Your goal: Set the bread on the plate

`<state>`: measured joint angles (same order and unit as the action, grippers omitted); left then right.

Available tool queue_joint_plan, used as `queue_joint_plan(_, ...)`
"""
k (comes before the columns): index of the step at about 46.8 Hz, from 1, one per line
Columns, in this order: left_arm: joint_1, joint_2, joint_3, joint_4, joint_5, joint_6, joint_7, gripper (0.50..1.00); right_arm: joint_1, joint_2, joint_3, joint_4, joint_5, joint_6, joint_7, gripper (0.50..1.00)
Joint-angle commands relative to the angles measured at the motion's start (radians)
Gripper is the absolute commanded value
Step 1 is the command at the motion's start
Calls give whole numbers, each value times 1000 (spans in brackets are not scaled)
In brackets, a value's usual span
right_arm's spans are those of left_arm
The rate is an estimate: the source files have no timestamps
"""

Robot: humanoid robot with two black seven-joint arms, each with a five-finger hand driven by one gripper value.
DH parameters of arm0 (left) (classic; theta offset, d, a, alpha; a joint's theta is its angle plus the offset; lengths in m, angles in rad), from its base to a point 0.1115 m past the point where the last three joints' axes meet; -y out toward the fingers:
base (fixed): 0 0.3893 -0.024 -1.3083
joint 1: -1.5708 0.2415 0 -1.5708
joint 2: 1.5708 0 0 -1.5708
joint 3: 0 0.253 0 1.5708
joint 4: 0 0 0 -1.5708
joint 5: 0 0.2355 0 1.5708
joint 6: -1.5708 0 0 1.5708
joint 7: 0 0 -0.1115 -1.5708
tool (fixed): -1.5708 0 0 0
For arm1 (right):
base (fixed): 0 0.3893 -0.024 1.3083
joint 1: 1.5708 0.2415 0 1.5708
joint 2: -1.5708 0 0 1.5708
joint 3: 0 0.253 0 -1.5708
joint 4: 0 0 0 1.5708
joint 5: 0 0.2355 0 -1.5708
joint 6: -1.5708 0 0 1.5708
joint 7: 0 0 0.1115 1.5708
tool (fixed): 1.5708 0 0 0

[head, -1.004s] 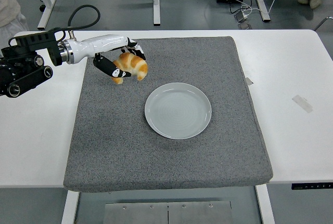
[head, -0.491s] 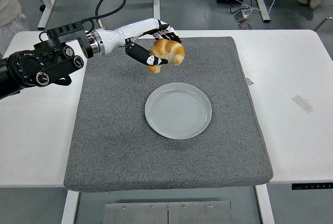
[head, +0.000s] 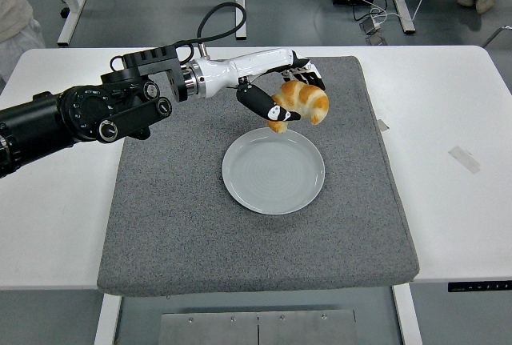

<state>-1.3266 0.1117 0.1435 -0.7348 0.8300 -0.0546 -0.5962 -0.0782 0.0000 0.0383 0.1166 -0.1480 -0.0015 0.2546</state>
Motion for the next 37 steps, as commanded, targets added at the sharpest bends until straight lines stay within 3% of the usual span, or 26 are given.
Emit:
queue_joint_plan(1, -2, -6, 21, 0, 3, 1, 7, 500, 0, 0, 0, 0, -1, 0, 0, 1000)
queue_joint_plan(26, 0, -29, 137, 8, 123, 10, 7, 500, 0, 0, 0, 0, -1, 0, 0, 1000)
queue_joint_plan(37, 3, -41, 180, 26, 159, 41, 9, 500, 0, 0, 0, 0, 1, 0, 0, 1000)
